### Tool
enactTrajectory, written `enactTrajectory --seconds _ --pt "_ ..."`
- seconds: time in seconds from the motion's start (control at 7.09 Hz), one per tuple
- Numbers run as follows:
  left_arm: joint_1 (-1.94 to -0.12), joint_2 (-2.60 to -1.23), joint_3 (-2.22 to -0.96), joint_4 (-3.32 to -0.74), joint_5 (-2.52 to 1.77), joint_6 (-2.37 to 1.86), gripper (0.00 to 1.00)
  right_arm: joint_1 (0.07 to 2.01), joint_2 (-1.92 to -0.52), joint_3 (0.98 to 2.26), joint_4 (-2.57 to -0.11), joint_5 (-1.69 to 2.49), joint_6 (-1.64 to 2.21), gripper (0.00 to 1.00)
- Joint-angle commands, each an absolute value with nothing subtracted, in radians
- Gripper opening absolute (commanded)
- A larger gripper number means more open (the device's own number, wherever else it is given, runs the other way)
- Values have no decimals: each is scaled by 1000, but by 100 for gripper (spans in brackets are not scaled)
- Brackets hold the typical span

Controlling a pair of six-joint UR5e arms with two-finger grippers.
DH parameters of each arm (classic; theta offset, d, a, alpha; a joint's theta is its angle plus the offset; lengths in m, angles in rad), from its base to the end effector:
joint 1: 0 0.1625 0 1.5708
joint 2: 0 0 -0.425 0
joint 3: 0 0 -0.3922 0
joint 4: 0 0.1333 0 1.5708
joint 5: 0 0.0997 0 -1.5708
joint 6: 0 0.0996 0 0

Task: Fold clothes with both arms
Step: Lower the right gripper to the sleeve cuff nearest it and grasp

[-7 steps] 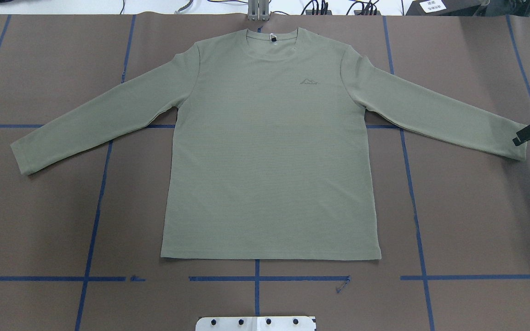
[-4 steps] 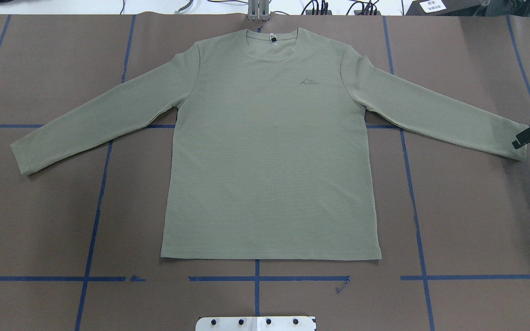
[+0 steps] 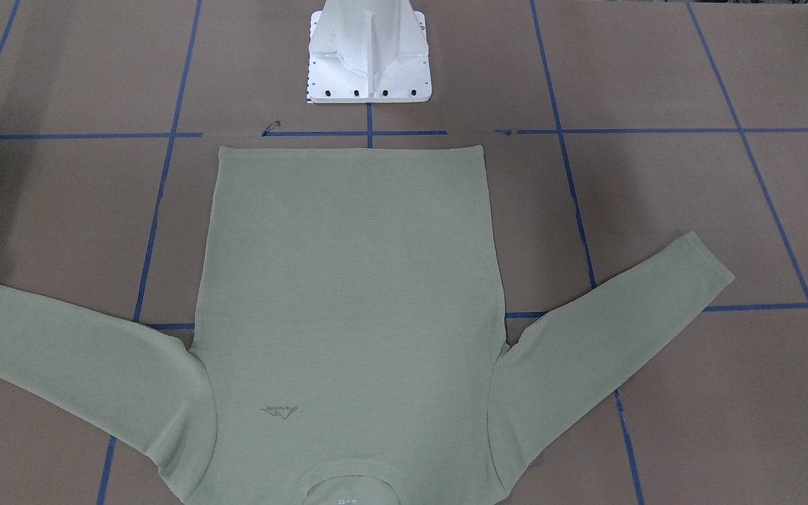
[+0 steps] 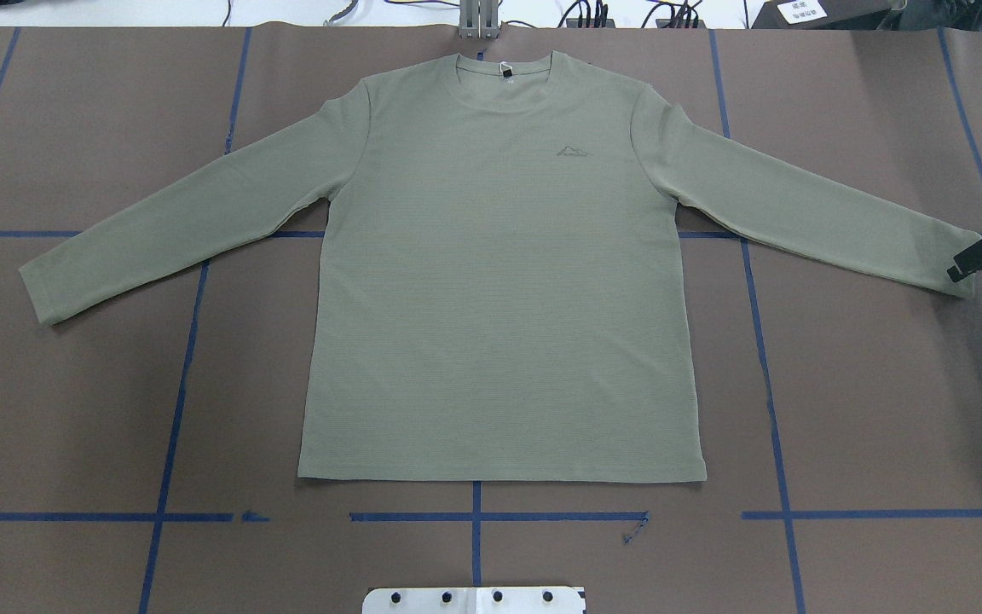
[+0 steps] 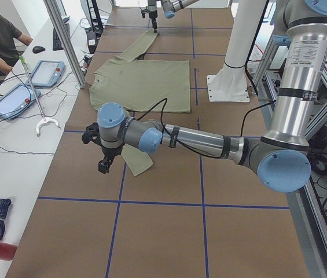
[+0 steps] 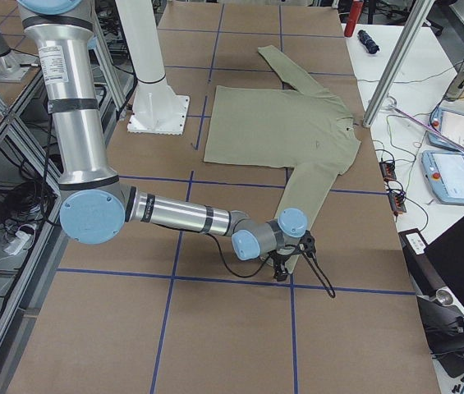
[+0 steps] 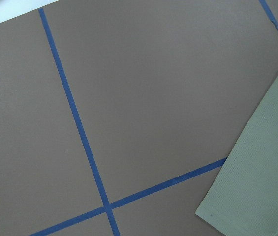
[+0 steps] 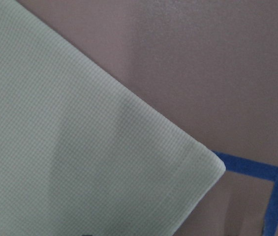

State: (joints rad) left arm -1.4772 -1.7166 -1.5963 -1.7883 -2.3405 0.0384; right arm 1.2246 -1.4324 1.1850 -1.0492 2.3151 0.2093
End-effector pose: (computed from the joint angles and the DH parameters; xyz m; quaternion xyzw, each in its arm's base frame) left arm -0.0107 -0.5711 0.5445 0.1688 0.3731 0.1323 0.9026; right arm -0.1263 -0.5441 0.7230 0.0237 -0.3813 -0.1127 0.9172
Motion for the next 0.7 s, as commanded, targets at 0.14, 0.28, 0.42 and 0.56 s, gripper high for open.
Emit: enactTrajectory --seconds 0.14,0.28,0.42,0.56 --pt "-1479 -1717 -1597 -1789 -2339 38 100 1224 -1419 1186 -1051 2336 212 29" --pt "-1479 -1717 -1597 -1789 -2341 38 100 1223 -1419 1187 -1051 2336 210 15" --pt "-1479 -1717 -1597 -1789 -2341 38 100 1224 -1417 1189 -1051 2336 209 7" --pt "-1479 -1717 -1595 -1789 -2339 38 100 1224 -1417 1192 -1049 2341 212 0"
